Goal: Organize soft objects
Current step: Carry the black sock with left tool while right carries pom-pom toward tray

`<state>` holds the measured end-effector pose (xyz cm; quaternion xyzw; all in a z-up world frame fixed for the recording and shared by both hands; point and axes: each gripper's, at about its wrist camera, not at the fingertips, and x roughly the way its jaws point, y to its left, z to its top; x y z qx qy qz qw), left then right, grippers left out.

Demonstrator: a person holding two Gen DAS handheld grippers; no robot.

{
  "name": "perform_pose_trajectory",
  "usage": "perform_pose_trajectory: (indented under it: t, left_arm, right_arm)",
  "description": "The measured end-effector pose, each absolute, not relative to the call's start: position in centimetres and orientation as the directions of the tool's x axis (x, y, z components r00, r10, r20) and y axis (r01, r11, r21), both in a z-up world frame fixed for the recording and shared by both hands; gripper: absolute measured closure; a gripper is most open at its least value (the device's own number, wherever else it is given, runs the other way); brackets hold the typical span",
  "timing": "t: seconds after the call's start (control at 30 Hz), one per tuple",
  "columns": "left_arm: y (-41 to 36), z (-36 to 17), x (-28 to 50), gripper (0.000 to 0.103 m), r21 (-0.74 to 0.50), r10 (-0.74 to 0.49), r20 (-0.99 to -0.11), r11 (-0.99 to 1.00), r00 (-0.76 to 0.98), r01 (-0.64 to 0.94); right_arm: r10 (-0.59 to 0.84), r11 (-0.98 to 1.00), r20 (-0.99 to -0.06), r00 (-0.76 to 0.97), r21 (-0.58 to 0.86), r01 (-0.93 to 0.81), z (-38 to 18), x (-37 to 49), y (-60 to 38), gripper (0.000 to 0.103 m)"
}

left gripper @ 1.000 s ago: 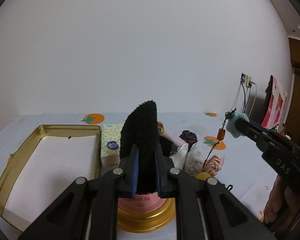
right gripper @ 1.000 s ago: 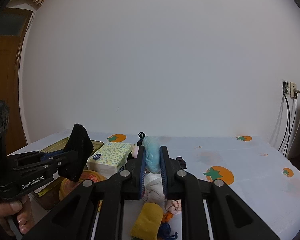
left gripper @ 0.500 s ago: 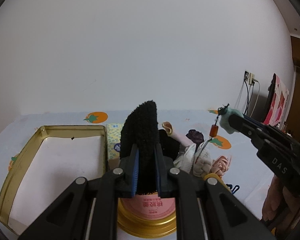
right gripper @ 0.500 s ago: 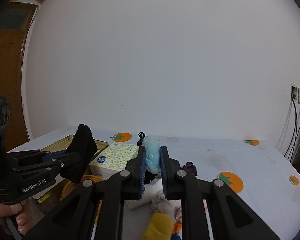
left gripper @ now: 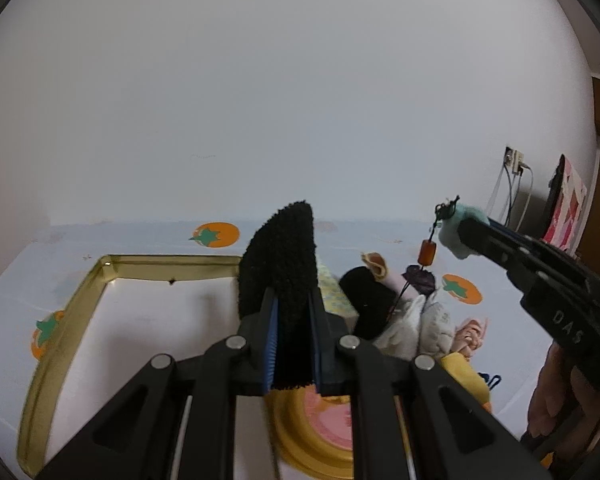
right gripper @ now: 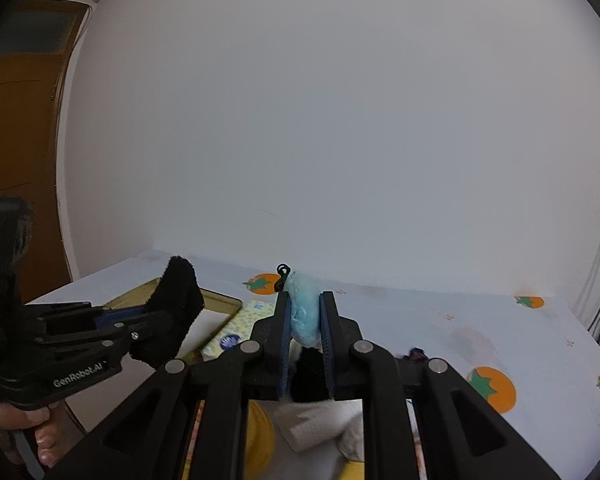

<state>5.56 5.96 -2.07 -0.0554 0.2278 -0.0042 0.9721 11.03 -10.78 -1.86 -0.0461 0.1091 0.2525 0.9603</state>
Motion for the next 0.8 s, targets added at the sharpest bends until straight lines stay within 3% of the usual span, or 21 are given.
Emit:
perform_pose_trajectory:
  t: [0.8]
  left_arm:
    - [12.4, -2.5, 6.3, 0.091, -0.017, 0.118, -0.528, 0.989, 0.841, -0.15]
  right_arm:
    - [0.606, 0.771, -0.309, 0.733, 0.003, -0.637, -1.6, 13.3, -2.1, 0.088]
